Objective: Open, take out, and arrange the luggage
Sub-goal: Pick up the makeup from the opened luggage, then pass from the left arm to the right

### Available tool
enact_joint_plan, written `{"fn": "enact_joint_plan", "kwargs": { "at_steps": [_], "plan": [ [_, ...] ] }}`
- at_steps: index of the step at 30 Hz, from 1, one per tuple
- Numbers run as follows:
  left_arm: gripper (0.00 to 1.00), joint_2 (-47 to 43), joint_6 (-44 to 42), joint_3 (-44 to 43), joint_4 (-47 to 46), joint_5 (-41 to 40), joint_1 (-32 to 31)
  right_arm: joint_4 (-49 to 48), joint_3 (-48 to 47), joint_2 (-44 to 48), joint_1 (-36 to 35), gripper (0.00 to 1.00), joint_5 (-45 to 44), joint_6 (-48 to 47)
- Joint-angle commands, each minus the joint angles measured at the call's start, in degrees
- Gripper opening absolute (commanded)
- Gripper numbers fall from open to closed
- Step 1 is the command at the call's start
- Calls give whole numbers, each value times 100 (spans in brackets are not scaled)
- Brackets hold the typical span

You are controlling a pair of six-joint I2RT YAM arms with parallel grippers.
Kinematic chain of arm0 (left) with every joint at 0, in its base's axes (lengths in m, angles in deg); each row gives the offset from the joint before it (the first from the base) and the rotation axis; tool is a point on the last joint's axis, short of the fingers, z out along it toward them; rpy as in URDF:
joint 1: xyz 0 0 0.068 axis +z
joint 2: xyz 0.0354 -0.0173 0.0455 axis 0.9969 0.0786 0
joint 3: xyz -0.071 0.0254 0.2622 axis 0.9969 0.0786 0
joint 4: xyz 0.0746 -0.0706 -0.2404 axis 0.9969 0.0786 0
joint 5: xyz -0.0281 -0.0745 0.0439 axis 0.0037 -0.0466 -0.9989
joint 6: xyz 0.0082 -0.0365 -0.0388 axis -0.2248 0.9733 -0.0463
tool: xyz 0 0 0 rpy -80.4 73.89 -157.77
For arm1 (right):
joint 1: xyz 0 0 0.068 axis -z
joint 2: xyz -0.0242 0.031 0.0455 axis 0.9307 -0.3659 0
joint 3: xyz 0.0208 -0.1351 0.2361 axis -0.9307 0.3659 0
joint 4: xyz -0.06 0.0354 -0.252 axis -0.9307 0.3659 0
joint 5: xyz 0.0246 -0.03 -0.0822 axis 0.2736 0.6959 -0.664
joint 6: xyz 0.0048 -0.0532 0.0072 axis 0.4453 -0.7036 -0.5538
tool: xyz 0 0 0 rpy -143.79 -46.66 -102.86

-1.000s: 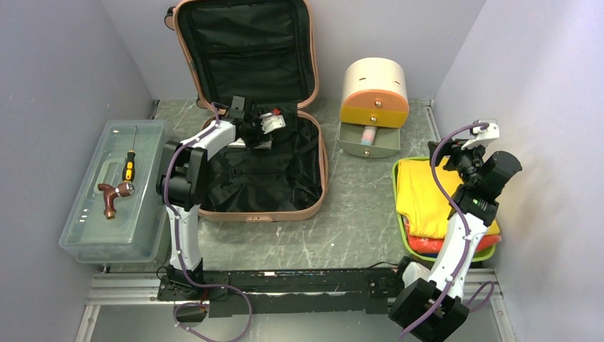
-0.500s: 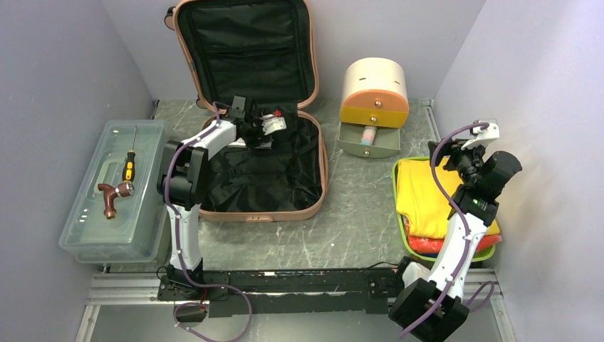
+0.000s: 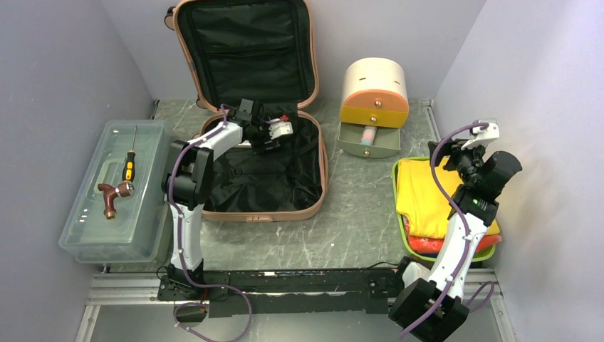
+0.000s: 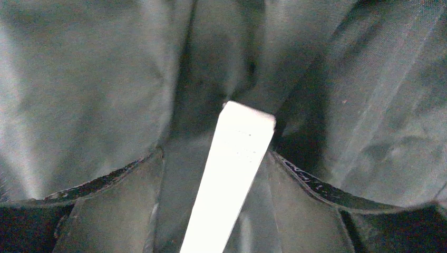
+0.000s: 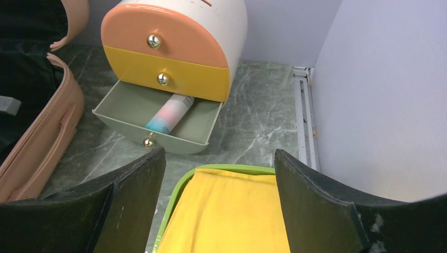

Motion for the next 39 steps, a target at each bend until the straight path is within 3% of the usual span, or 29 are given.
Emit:
{"fn": "enact_joint_plan", "kwargs": {
  "at_steps": [1, 8, 14, 21, 29, 34, 39],
  "plan": [
    [77, 328, -132, -147, -93, -415, -221, -103, -39, 52, -4, 77, 60, -51],
    [73, 533, -270, -296, -12, -876, -292, -103, -48, 26, -11, 77, 104, -53],
    [20, 239, -284, -441, 341, -856, -330, -81, -57, 17, -6, 77, 102, -83],
    [22, -1028, -486, -356, 895, -700, -667, -83, -57, -36, -13, 77, 145, -53],
    [24, -2206, -816, -143, 1313, -1340, -1975, -93, -63, -48, -13, 77, 173, 13],
    [24, -2474, -748, -357, 1500, -1250, -2844, -48, -108, -41, -13, 77, 33, -53],
    [24, -2084, -742, -1075, 2205, -574, -3737, 76, -199, -50, 2, 78, -403, -160]
  ]
}}
